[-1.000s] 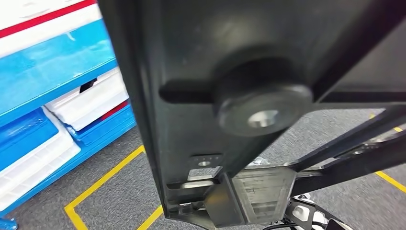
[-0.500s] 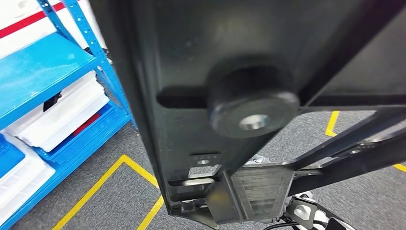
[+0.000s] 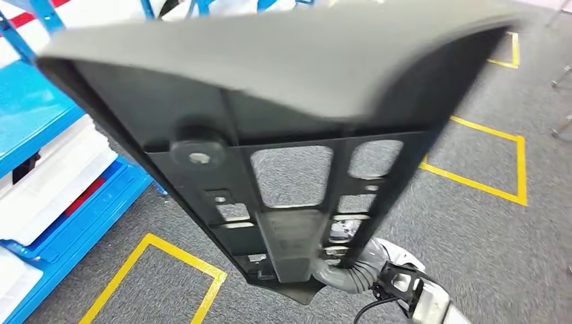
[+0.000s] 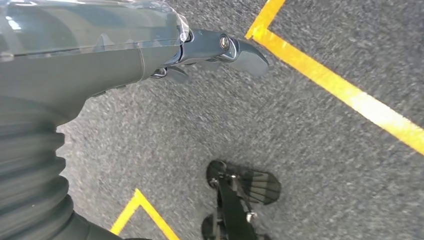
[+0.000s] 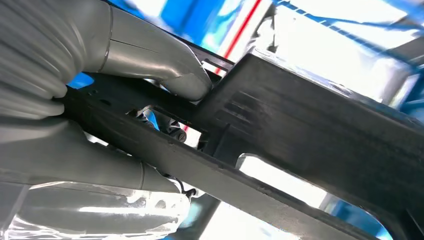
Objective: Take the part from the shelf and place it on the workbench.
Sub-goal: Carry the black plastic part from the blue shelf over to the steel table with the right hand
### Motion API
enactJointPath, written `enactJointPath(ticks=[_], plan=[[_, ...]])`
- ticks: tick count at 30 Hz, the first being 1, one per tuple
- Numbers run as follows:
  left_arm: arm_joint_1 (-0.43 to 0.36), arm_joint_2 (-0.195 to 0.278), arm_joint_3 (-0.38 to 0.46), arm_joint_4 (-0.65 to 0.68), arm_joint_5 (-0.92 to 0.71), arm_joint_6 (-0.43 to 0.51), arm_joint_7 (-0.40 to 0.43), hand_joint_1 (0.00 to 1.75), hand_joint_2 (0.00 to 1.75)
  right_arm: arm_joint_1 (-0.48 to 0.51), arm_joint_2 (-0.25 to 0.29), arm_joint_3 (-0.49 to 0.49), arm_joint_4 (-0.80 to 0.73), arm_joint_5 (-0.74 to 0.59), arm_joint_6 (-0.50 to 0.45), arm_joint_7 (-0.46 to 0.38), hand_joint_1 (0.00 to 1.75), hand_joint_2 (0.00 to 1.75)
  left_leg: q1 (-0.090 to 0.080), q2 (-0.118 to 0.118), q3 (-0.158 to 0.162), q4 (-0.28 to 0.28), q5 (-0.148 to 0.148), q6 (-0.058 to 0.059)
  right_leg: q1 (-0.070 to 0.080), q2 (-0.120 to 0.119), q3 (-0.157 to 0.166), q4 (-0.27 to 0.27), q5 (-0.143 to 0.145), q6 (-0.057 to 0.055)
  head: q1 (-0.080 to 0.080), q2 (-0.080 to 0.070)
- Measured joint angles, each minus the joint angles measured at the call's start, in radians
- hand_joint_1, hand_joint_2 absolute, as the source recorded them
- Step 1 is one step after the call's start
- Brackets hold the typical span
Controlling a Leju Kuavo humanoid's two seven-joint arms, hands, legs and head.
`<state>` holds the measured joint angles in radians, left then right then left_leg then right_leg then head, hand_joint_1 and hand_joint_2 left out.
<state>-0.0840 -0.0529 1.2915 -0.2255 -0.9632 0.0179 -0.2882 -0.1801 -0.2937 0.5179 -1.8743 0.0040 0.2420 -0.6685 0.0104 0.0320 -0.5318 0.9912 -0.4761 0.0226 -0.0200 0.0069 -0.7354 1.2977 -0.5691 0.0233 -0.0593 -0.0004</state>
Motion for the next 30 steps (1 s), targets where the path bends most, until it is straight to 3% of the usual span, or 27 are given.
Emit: enactJointPath(ticks=[1,2,3,5,7,9,11,13,15,16,17,18,20,22,24,26,28,30], plan=[[0.001,-0.001,0.003,0.0,0.0,-0.001,-0.001,0.0,1.75,0.0,0.0,0.002,0.016,0.005,0.0,0.002,1.75,1.75,-0.001,0.012,0.0,0.001,-0.001,-0.001,-0.001,-0.003,0.008,-0.006,0.012,0.001,0.0,0.0],[0.001,-0.001,0.004,0.0,0.0,-0.003,-0.003,0.0,1.75,-0.001,0.0,0.005,0.029,0.007,-0.001,0.005,1.75,1.75,-0.001,0.022,0.0,0.002,-0.002,-0.002,-0.002,-0.01,0.037,-0.053,0.04,0.001,0.0,0.0],[0.001,-0.002,0.005,0.0,0.0,-0.005,-0.006,0.0,1.75,-0.002,0.0,0.006,0.038,0.009,-0.001,0.009,1.75,1.75,-0.001,0.032,0.001,0.004,-0.004,-0.005,-0.002,-0.026,0.077,-0.126,0.07,-0.001,0.0,0.0],[0.001,-0.003,0.005,0.0,0.0,-0.007,-0.012,0.0,1.75,-0.01,0.0,0.009,0.05,0.01,0.0,0.016,1.75,1.75,-0.006,0.05,0.003,0.008,-0.009,-0.015,0.007,-0.063,0.139,-0.242,0.101,-0.01,0.0,0.0],[0.001,-0.003,0.005,0.0,0.0,-0.007,-0.014,0.0,1.75,-0.016,0.0,0.011,0.06,0.011,-0.001,0.019,1.75,1.75,-0.01,0.067,0.004,0.009,-0.012,-0.025,0.017,-0.068,0.148,-0.27,0.1,-0.021,0.0,0.0],[-0.001,-0.003,0.005,0.0,0.0,-0.007,-0.015,0.0,1.75,-0.017,0.0,0.012,0.066,0.012,-0.002,0.023,1.75,1.75,-0.008,0.08,0.007,0.009,-0.015,-0.037,0.015,-0.045,0.145,-0.275,0.106,-0.033,0.0,0.0],[-0.004,-0.003,0.005,0.0,-0.001,-0.008,-0.017,0.0,1.75,-0.022,-0.003,0.014,0.071,0.014,-0.005,0.03,1.75,1.75,-0.005,0.045,-0.006,0.043,-0.045,-0.046,0.01,-0.028,0.147,-0.283,0.112,-0.045,0.0,0.0],[-0.003,-0.004,0.005,0.0,-0.002,-0.01,-0.016,0.0,1.75,-0.026,-0.005,0.015,0.072,0.013,-0.013,0.034,1.75,1.75,-0.002,-0.008,-0.059,0.163,-0.11,-0.052,0.01,-0.009,0.146,-0.286,0.116,-0.054,0.0,0.0],[0.001,-0.004,0.005,0.0,-0.005,-0.01,-0.011,0.0,1.75,-0.026,-0.006,0.015,0.073,0.007,-0.022,0.034,1.75,1.75,-0.001,-0.025,-0.12,0.288,-0.154,-0.054,0.012,0.015,0.143,-0.284,0.118,-0.057,0.0,0.0],[0.003,-0.003,0.005,0.0,-0.006,-0.01,-0.009,0.0,1.75,-0.025,-0.006,0.014,0.072,0.001,-0.024,0.032,1.75,1.75,-0.001,-0.026,-0.13,0.306,-0.149,-0.054,0.013,0.027,0.143,-0.283,0.118,-0.057,0.0,0.0],[0.003,-0.002,0.005,0.0,-0.006,-0.01,-0.007,0.0,1.75,-0.024,-0.006,0.011,0.071,-0.007,-0.027,0.029,1.75,1.75,-0.001,-0.028,-0.12,0.279,-0.122,-0.052,0.013,0.04,0.143,-0.281,0.118,-0.057,0.0,0.0],[0.003,-0.001,0.005,0.0,-0.006,-0.011,-0.006,0.0,1.75,-0.023,-0.006,0.005,0.068,-0.016,-0.029,0.024,1.75,1.75,-0.001,-0.038,-0.094,0.218,-0.082,-0.049,0.013,0.052,0.143,-0.278,0.118,-0.056,0.0,0.0],[0.003,0.003,0.005,0.0,-0.007,-0.012,-0.007,0.0,1.75,-0.021,-0.007,-0.009,0.058,-0.031,-0.032,0.014,1.75,1.75,0.001,-0.086,-0.033,0.079,-0.022,-0.04,0.013,0.076,0.14,-0.272,0.117,-0.051,0.0,0.0],[0.003,0.006,0.005,0.0,-0.008,-0.014,-0.007,0.0,1.75,-0.01,-0.007,-0.025,0.043,-0.042,-0.034,0.002,1.75,1.75,0.001,-0.115,-0.008,0.023,-0.011,-0.032,0.011,0.097,0.133,-0.271,0.12,-0.039,0.0,0.0],[0.003,0.006,0.005,0.0,-0.01,-0.017,-0.009,0.0,1.75,0.012,-0.007,-0.043,0.021,-0.051,-0.034,-0.012,1.75,1.75,0.0,-0.099,-0.005,0.015,-0.007,-0.022,0.008,0.112,0.127,-0.273,0.125,-0.025,0.0,0.0],[0.002,0.006,0.005,0.0,-0.013,-0.019,-0.01,0.0,1.75,0.029,-0.007,-0.061,0.001,-0.056,-0.034,-0.02,1.75,1.75,0.003,-0.074,-0.001,0.002,0.001,-0.007,0.011,0.076,0.112,-0.245,0.106,-0.016,0.0,0.0],[0.005,0.006,0.005,0.0,-0.015,-0.02,-0.01,0.0,1.75,0.038,-0.004,-0.072,-0.011,-0.058,-0.034,-0.024,1.75,1.75,0.001,-0.044,0.001,-0.005,0.005,0.003,0.01,0.02,0.063,-0.143,0.046,-0.008,0.0,0.0],[0.007,0.006,0.005,0.0,-0.017,-0.02,-0.01,0.0,1.75,0.048,0.0,-0.078,-0.015,-0.059,-0.034,-0.024,1.75,1.75,-0.003,-0.015,-0.001,-0.004,0.003,0.006,0.004,0.002,0.006,-0.021,-0.004,0.0,0.0,0.0]])
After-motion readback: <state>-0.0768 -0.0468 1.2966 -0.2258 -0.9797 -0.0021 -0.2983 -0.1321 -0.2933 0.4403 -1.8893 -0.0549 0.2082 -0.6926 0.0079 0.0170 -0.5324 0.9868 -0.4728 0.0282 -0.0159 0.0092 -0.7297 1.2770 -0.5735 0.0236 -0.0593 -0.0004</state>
